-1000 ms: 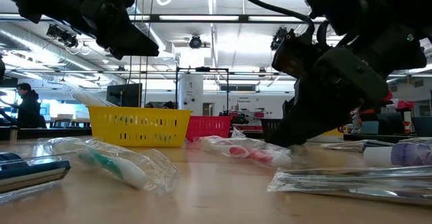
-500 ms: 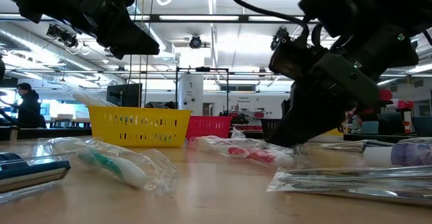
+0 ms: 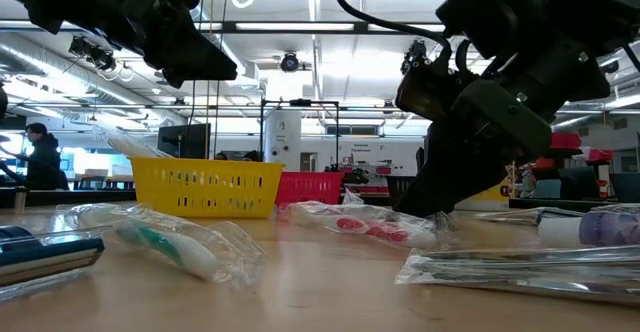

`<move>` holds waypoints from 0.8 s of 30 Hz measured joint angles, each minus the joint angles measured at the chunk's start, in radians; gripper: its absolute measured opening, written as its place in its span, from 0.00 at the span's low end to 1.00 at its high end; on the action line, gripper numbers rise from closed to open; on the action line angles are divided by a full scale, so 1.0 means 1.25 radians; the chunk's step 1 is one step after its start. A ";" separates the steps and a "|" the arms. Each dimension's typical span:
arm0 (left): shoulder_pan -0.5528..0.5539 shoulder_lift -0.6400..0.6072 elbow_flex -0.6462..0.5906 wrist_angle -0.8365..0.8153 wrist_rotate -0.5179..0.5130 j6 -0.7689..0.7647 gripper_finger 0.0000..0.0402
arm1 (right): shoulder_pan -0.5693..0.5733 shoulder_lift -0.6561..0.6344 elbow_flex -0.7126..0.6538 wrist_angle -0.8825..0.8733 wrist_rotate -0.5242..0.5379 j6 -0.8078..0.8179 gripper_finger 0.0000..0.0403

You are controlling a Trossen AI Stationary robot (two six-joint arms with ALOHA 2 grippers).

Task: Pick & Place Travel size toiletries
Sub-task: Put the silver nail cutter into the red bin

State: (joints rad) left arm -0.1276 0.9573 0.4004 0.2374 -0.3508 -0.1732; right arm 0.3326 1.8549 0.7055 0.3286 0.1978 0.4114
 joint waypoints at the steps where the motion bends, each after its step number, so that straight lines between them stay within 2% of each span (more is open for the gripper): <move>1: 0.000 0.000 0.000 0.000 0.000 0.002 0.31 | -0.002 -0.007 0.000 -0.001 -0.002 0.000 0.16; 6: 0.000 0.000 0.000 0.000 0.000 0.002 0.31 | -0.025 -0.058 -0.006 -0.029 -0.015 -0.046 0.16; 10: 0.000 0.000 0.000 0.000 -0.003 0.002 0.31 | -0.071 -0.121 -0.004 -0.019 0.014 -0.079 0.16; 16: 0.000 0.000 0.000 0.001 -0.037 0.003 0.31 | -0.170 -0.196 0.033 -0.008 0.042 -0.234 0.16; 19: 0.000 0.000 0.000 0.006 -0.050 0.004 0.31 | -0.237 -0.193 0.076 -0.012 0.042 -0.322 0.16; 22: 0.000 0.000 0.000 0.015 -0.071 0.019 0.31 | -0.304 -0.160 0.135 -0.016 -0.025 -0.383 0.16; 24: 0.000 0.000 0.000 0.019 -0.086 0.026 0.31 | -0.338 -0.136 0.175 -0.042 -0.041 -0.409 0.16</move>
State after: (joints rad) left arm -0.1276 0.9573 0.4007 0.2617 -0.4585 -0.1403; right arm -0.0898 1.6852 0.9239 0.2758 0.1464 -0.0994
